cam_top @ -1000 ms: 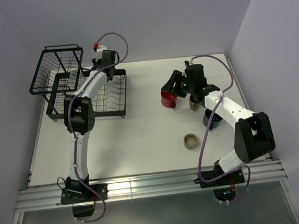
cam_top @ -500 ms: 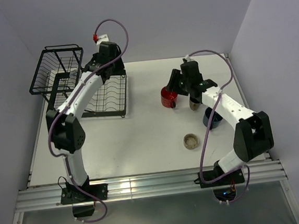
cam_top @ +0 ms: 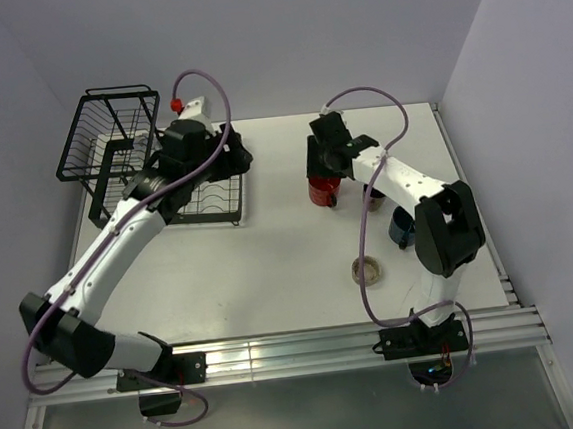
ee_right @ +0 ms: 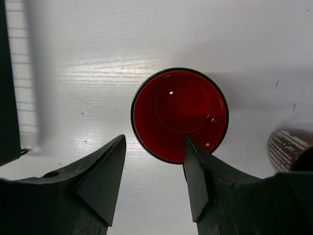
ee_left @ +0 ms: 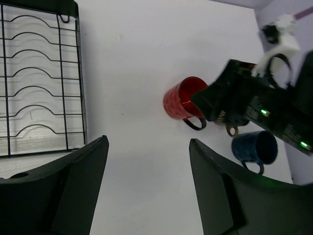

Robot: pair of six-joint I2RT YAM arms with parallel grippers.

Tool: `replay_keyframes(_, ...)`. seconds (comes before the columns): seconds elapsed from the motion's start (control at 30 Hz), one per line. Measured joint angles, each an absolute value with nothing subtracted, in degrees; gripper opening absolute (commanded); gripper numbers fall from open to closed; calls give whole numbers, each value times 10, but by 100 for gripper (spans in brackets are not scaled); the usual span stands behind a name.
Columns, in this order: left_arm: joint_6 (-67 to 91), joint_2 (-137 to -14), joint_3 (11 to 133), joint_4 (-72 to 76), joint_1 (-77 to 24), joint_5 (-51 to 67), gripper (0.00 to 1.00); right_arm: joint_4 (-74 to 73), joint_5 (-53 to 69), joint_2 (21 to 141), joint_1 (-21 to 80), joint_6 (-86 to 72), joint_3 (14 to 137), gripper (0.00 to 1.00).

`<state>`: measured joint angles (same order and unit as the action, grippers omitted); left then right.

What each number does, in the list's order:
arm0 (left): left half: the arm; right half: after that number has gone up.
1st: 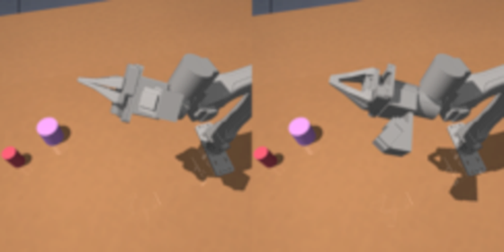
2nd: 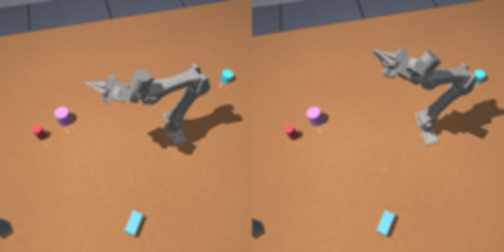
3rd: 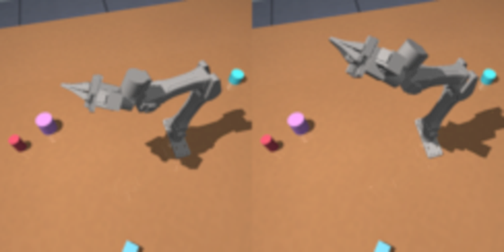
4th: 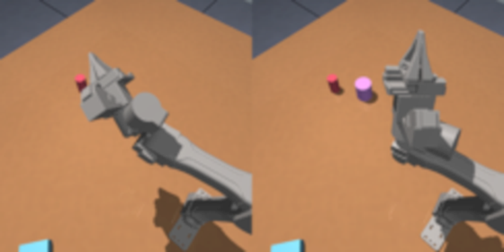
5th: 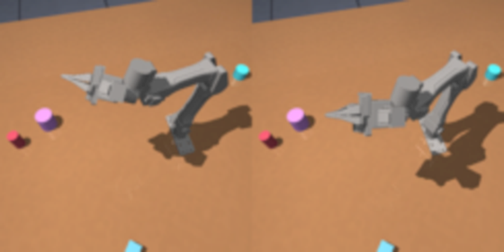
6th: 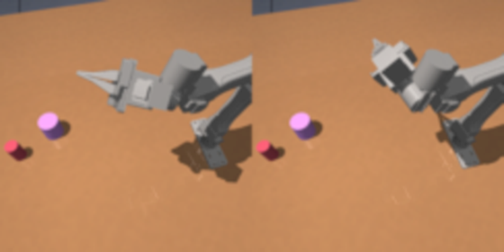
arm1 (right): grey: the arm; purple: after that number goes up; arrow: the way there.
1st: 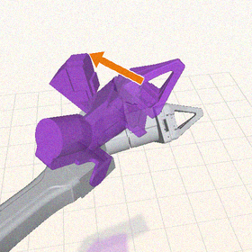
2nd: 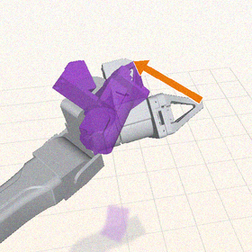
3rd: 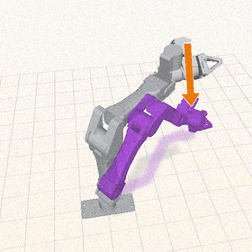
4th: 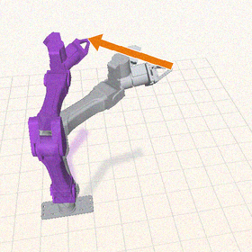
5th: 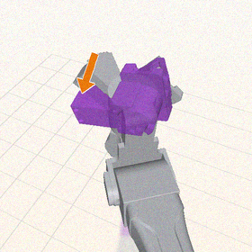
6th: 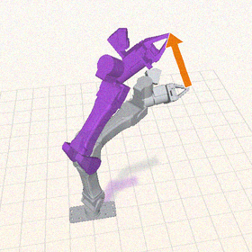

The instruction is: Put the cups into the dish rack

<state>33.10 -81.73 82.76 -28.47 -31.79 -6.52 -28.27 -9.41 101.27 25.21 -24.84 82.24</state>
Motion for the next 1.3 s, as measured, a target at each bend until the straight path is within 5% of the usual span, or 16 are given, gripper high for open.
replay_keyframes(0.53, 337, -717, 746, -272, -318, -48, 75, -331, -129, 1111, 284, -226, 889, 55)
replay_keyframes(0.9, 338, -717, 727, -264, -318, -49, 74, -338, -131, 1144, 287, -216, 897, 20)
replay_keyframes(1.0, 339, -718, 719, -259, -318, -49, 74, -341, -132, 1147, 287, -213, 900, 0)
replay_keyframes(1.3, 360, -738, 689, -201, -286, 12, 81, -360, -111, 1138, 287, -214, 908, 0)
